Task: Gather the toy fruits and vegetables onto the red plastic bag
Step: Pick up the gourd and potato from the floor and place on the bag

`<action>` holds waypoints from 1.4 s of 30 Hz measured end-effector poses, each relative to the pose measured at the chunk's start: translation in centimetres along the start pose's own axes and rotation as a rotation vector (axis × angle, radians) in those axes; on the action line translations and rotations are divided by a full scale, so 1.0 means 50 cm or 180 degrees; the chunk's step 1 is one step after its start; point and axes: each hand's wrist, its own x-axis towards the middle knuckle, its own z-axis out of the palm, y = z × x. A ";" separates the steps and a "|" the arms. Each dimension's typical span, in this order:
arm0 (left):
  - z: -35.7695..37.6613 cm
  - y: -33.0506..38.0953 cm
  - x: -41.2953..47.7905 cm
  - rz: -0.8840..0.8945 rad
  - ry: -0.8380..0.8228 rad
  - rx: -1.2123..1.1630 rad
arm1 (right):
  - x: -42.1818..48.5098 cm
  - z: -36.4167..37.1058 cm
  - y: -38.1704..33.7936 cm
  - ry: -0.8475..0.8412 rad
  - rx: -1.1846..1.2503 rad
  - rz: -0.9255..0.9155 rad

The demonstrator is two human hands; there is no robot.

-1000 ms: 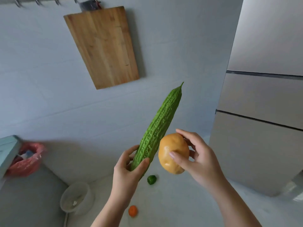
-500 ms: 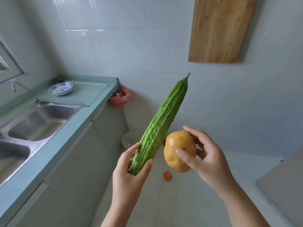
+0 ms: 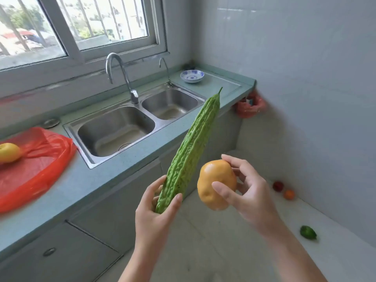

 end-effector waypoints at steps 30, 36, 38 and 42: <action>-0.481 -0.066 0.119 -0.0441 0.2550 0.0730 | 0.302 0.589 -0.028 -0.2528 0.0402 -0.0117; -0.666 -0.098 0.162 -0.0581 0.2194 0.0954 | 0.289 0.800 -0.071 -0.2562 0.0344 -0.0242; -0.721 -0.112 0.179 -0.0634 0.2122 0.1037 | 0.283 0.853 -0.075 -0.2553 0.0342 -0.0210; -0.797 -0.139 0.223 -0.0716 0.1950 0.1127 | 0.283 0.924 -0.059 -0.2505 0.0195 -0.0105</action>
